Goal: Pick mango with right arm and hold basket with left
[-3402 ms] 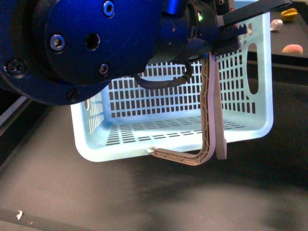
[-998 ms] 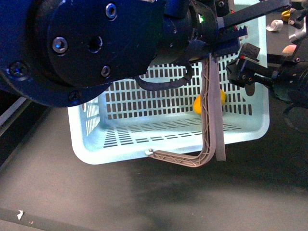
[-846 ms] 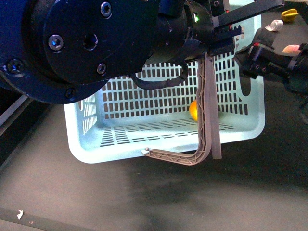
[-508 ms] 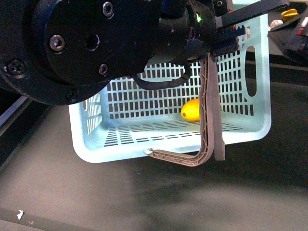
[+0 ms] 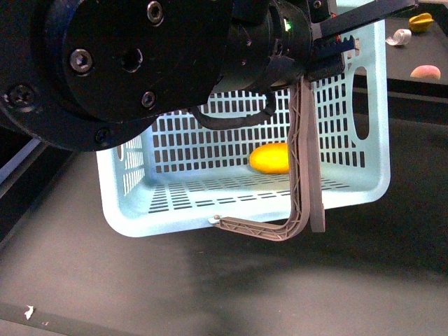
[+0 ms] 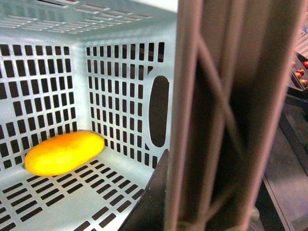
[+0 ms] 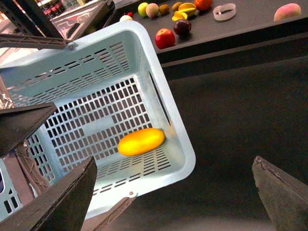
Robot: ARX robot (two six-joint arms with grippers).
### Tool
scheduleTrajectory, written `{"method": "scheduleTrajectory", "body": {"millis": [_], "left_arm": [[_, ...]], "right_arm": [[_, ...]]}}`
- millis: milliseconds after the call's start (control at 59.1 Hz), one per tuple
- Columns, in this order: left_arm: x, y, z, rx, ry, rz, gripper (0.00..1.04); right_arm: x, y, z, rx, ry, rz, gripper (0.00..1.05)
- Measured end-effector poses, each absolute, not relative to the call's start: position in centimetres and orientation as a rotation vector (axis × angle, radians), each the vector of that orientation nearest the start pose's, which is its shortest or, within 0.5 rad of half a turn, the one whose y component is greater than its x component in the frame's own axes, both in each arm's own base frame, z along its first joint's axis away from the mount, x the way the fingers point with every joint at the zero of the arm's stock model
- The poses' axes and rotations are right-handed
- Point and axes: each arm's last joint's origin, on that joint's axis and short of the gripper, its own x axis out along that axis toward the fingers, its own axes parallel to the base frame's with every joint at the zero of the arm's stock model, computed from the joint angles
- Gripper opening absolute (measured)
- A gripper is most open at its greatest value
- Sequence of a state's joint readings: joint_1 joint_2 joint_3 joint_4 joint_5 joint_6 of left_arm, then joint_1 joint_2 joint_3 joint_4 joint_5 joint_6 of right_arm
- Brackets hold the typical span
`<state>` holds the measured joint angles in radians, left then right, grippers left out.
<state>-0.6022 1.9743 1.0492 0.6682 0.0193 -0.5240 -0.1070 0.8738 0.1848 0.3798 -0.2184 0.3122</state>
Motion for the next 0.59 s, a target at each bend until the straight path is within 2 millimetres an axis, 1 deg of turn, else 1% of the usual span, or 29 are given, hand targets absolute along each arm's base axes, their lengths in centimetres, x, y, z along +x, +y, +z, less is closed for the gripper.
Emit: {"method": "scheduleTrajectory", "body": {"millis": [118,186,592], "left_arm": [[34.0,-23.4,16.2,-0.43,0.406,-0.538,0.06],[34.0,-23.4,16.2,-0.43,0.405,-0.538,0.06],[34.0,-23.4,16.2,-0.429,0.405,-0.537,0.06]], "right_arm": [[15.2,-1.4,17.3,0.354,0.3,0.005,0.96],[14.7,-1.5,17.4,0.352,0.283,-0.003,0.96],[14.6,-1.5,17.6,0.351,0.273,-0.003,0.96]]}}
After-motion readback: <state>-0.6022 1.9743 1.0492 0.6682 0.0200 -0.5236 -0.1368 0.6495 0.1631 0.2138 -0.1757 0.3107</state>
